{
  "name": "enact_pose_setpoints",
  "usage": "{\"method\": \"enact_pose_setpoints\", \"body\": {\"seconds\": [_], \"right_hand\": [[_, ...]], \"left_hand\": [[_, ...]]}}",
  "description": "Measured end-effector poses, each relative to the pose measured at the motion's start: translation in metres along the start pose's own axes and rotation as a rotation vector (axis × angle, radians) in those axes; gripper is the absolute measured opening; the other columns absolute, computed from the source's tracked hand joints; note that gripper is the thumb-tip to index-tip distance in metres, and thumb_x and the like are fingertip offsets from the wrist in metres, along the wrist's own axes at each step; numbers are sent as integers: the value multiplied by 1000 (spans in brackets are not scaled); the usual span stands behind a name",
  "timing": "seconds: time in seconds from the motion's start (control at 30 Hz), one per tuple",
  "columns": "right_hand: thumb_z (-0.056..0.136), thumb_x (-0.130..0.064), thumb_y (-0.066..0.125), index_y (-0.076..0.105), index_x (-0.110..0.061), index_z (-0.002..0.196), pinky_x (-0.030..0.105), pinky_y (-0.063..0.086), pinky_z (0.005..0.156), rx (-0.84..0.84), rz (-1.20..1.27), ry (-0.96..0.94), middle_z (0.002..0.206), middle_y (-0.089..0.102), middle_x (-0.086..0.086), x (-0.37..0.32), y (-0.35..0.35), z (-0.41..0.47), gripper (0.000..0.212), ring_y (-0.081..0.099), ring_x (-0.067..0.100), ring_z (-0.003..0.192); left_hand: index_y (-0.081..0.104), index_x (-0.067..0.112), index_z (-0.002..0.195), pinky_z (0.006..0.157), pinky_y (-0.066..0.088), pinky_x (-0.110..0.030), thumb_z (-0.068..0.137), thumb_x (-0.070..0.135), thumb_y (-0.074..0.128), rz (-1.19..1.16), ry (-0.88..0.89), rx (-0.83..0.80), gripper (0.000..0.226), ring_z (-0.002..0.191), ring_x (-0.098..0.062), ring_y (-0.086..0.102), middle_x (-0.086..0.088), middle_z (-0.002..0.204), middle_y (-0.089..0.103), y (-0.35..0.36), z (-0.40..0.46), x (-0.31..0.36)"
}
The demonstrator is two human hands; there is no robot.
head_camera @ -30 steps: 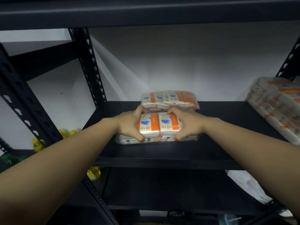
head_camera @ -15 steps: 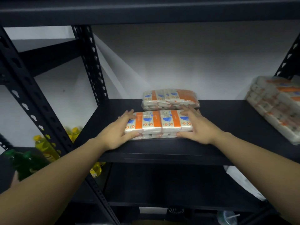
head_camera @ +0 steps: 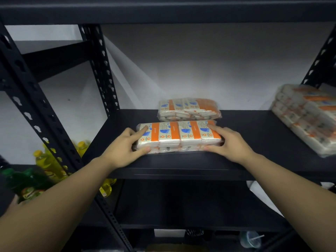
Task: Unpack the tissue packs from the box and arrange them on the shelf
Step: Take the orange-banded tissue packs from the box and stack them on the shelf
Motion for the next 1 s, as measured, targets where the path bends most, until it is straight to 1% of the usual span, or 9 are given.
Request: {"method": "enact_pose_setpoints", "body": {"seconds": [0.07, 0.17, 0.23, 0.3, 0.4, 0.6, 0.73, 0.83, 1.0], "right_hand": [[83, -47, 82, 33, -44, 158, 40, 52, 107, -67, -5, -8, 136, 56, -10, 1, -4, 1, 90, 57, 7, 118], [83, -40, 84, 34, -39, 159, 42, 49, 111, -120, -30, -16, 144, 59, -7, 0, -11, 5, 90, 59, 9, 124], [82, -36, 86, 36, -38, 158, 43, 50, 111, -147, -48, -11, 143, 62, -7, 0, -16, 8, 91, 62, 10, 122], [80, -31, 88, 41, -36, 156, 43, 51, 110, -153, -45, 0, 139, 64, -6, -1, -20, 11, 90, 64, 10, 118], [79, -26, 90, 48, -33, 153, 39, 52, 108, -103, -5, 19, 136, 66, -6, -3, -20, 9, 86, 65, 10, 116], [77, -22, 91, 57, -31, 146, 34, 55, 103, -28, 71, 26, 130, 69, -10, 0, -19, 0, 77, 66, 3, 110], [76, -22, 91, 61, -30, 142, 31, 56, 101, 2, 93, 29, 124, 72, -12, 4, -34, -2, 73, 67, -3, 104], [74, -20, 92, 65, -29, 139, 30, 58, 98, 63, 129, 39, 116, 74, -15, 15, -61, -3, 71, 70, -4, 102], [71, -15, 95, 69, -24, 135, 37, 57, 101, 191, 218, 71, 114, 77, -10, 52, -117, -10, 69, 73, 7, 106]], "left_hand": [[28, 42, 160, 87, 43, -13, 91, 56, 68, -42, 34, 1, 81, 110, -3, 56, 13, 131, 53, -5, -3, -5], [42, 36, 154, 89, 43, -2, 85, 41, 80, -171, 34, 4, 79, 108, 15, 59, 25, 126, 61, -10, -7, -10], [52, 34, 148, 92, 47, -6, 80, 35, 84, -226, 6, 9, 75, 103, 20, 60, 30, 118, 63, -12, -4, -8], [58, 33, 142, 93, 50, -13, 78, 34, 85, -260, -26, 16, 69, 102, 14, 64, 26, 115, 69, -15, 0, -5], [63, 34, 137, 85, 48, -12, 80, 32, 86, -298, -55, 28, 61, 101, 8, 64, 23, 115, 69, -16, 4, -4], [68, 34, 128, 89, 51, -17, 78, 24, 87, -432, -78, 3, 55, 102, 5, 69, 20, 107, 76, -17, 8, -4], [72, 23, 126, 93, 56, -22, 78, 15, 86, -563, -57, -58, 50, 104, -6, 73, 10, 108, 79, -20, 24, 7], [72, 11, 127, 86, 58, -19, 80, 3, 82, -670, -26, -69, 49, 103, -13, 75, -1, 108, 79, -24, 47, 28], [72, 8, 125, 84, 62, -26, 81, -5, 79, -807, 16, -125, 47, 100, -22, 76, -11, 110, 78, -17, 106, 77]]}}
Point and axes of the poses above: each hand's wrist, its own z-axis towards the middle knuckle, its own y-axis out of the palm, x = y × z, the point moved 4 cm from there along z, towards the middle knuckle
